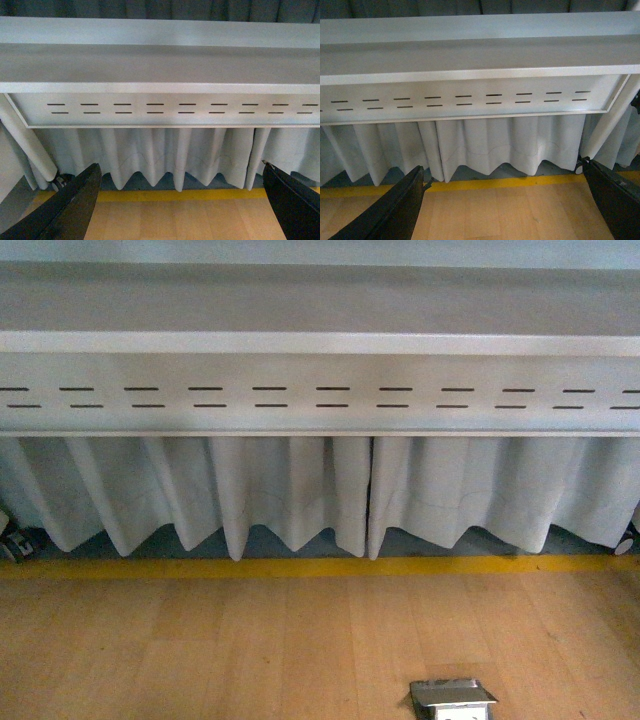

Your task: Open oven

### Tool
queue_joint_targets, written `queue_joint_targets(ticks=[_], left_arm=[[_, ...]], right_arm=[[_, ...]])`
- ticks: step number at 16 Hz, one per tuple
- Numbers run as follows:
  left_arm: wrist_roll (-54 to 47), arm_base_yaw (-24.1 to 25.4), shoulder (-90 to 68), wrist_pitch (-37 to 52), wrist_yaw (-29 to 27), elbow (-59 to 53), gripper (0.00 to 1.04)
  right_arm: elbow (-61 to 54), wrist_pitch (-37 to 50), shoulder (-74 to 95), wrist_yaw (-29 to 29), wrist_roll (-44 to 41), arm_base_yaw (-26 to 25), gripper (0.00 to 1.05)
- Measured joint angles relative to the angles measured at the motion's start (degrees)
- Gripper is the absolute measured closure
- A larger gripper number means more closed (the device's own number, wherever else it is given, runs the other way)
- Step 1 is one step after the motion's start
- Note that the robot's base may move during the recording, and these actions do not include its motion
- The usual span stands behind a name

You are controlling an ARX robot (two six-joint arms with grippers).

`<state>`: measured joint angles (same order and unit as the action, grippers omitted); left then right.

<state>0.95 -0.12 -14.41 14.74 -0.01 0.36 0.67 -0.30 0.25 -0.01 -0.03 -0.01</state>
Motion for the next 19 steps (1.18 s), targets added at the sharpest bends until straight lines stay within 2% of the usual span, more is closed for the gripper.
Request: queue_joint_targets(ticks=[19], left_arm=[[0.02, 0.00, 0.00, 0.00, 0.00, 0.00, 0.07]], right_arm=[[0.00, 0.00, 0.00, 0.00, 0.00, 0.00, 0.06]])
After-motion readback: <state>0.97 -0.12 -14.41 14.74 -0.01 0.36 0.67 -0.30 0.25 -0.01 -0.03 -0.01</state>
